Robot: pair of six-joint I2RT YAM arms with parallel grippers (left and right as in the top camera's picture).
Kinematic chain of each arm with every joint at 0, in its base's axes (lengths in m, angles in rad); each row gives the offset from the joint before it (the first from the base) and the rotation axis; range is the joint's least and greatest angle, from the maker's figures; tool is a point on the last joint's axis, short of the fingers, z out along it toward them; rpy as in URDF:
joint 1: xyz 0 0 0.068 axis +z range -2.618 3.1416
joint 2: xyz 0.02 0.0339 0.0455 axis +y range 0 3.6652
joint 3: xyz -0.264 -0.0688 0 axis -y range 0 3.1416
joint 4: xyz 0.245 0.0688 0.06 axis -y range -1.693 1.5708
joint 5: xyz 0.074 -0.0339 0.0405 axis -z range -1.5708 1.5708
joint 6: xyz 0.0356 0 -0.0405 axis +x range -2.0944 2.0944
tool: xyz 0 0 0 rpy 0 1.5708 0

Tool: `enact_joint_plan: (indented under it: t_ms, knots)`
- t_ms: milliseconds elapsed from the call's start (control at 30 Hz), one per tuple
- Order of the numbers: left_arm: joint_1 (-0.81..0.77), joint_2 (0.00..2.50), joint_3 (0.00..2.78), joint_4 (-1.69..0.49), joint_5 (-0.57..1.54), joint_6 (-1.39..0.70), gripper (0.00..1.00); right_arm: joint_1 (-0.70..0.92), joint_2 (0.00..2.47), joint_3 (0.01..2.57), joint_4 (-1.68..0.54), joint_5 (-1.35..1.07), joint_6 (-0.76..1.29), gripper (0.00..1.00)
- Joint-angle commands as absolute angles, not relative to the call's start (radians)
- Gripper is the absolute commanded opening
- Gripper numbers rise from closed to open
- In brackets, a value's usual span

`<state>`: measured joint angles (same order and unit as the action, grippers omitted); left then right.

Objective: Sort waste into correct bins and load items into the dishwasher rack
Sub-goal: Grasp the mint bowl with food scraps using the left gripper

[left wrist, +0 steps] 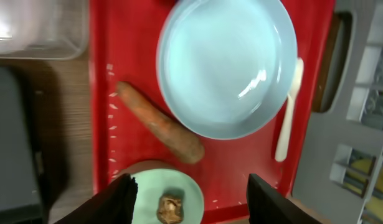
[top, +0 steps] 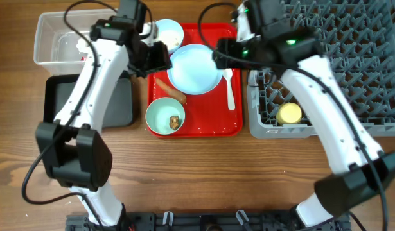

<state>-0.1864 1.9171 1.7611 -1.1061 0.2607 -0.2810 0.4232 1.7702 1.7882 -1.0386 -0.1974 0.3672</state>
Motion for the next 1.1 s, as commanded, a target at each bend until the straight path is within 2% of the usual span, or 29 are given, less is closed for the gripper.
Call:
enact_joint_plan:
  t_ms: [0,367,567,700,1000,1067]
  knots:
    - [-0.145,1.862,1.773,-1.114,0.226,-0.323,0.56,0.475,1.847,1.775,-1.056,-0.185,0.396,0.71]
    - [-0.134,1.827,1.773,-1.161,0.212,-0.323,0.50,0.555,1.948,1.775,-1.051,-0.181,0.430,0.71]
    - [-0.243,1.827,1.747,-1.283,0.205,-0.324,0.45,0.492,1.948,1.775,-1.018,-0.181,0.442,0.71]
    - [-0.336,1.827,1.690,-1.287,0.151,-0.397,0.46,0.434,1.947,1.775,-1.014,-0.181,0.439,0.70]
    - [-0.519,1.829,1.468,-1.079,0.076,-0.435,0.47,0.287,1.947,1.775,-1.039,-0.243,0.373,0.72]
    - [-0.540,1.829,1.425,-1.018,0.034,-0.434,0.51,0.267,1.947,1.775,-1.048,-0.249,0.361,0.72]
